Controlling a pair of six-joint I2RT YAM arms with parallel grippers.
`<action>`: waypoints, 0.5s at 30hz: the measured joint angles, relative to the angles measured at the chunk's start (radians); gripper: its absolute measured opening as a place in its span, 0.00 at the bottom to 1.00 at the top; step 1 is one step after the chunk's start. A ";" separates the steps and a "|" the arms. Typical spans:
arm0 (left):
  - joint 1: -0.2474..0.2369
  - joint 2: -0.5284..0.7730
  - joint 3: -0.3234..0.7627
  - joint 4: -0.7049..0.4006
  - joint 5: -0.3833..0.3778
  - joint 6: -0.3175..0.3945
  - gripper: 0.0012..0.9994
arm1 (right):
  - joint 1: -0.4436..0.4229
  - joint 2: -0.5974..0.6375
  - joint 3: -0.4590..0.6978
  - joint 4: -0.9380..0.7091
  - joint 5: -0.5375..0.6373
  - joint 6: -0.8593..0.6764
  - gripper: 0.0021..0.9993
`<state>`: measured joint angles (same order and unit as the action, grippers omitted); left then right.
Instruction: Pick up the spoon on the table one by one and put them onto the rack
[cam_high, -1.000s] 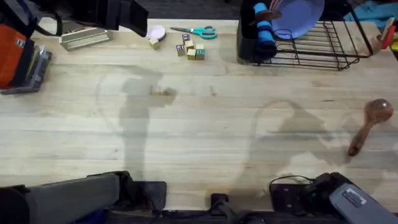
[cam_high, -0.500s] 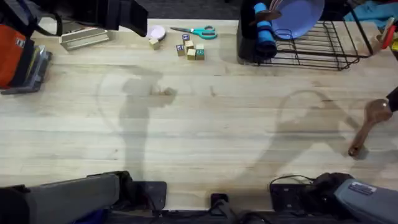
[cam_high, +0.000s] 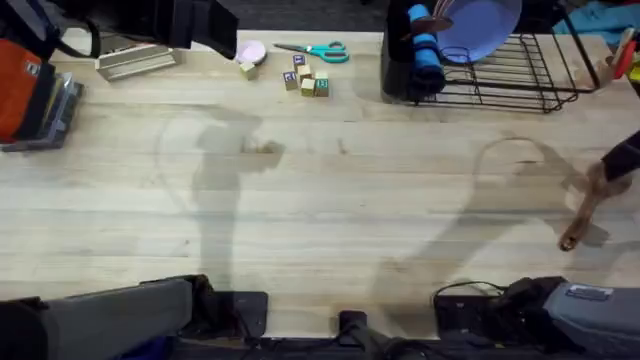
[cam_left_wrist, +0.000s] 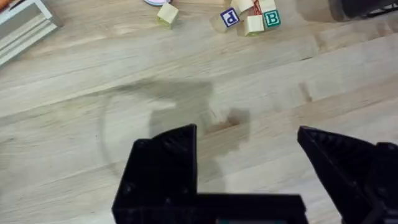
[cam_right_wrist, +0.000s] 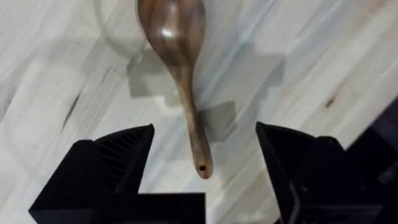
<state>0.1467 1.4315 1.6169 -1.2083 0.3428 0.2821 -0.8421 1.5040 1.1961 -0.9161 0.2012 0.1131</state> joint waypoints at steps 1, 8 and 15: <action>0.000 0.000 0.000 0.000 0.000 0.000 0.99 | 0.000 0.014 0.000 0.008 -0.008 0.002 0.99; 0.000 0.000 0.000 0.000 0.000 0.000 0.99 | 0.000 0.118 0.000 0.038 -0.037 0.039 0.99; 0.000 0.000 0.000 -0.001 0.000 0.000 0.99 | 0.000 0.202 0.000 0.097 -0.041 0.063 0.99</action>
<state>0.1467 1.4315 1.6169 -1.2091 0.3428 0.2821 -0.8421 1.7058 1.1961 -0.8190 0.1600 0.1764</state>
